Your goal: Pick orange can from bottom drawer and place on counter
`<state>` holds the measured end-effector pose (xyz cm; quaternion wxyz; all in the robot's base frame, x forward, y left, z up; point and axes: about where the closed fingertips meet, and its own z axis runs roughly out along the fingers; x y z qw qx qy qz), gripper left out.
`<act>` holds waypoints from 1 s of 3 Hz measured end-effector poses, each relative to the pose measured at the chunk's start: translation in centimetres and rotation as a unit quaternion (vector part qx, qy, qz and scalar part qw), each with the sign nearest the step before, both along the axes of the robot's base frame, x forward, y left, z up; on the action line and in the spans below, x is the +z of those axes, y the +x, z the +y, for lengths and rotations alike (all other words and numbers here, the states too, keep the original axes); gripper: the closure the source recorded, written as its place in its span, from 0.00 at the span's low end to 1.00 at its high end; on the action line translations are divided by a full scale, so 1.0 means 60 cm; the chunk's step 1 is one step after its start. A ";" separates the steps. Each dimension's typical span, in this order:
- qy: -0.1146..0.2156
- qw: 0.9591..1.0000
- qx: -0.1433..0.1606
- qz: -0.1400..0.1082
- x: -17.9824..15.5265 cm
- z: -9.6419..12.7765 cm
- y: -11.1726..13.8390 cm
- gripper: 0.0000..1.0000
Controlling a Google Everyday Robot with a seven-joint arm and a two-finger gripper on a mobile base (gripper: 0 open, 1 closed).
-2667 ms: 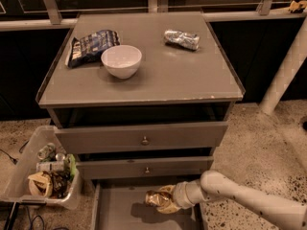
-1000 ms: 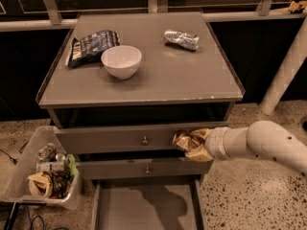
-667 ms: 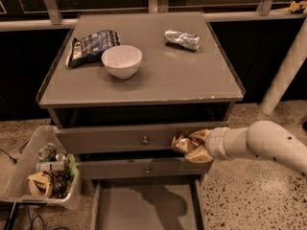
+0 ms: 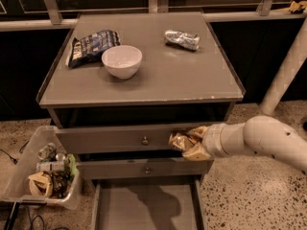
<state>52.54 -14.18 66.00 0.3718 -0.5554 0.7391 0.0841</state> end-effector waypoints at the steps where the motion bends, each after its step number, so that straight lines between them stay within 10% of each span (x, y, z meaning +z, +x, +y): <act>1: -0.004 0.999 0.012 -0.035 0.092 0.019 -0.040 1.00; 3: 0.010 0.993 0.049 -0.104 0.277 0.033 -0.101 1.00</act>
Offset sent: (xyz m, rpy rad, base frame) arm -0.0898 0.0284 0.1834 0.0335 -0.2551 0.0877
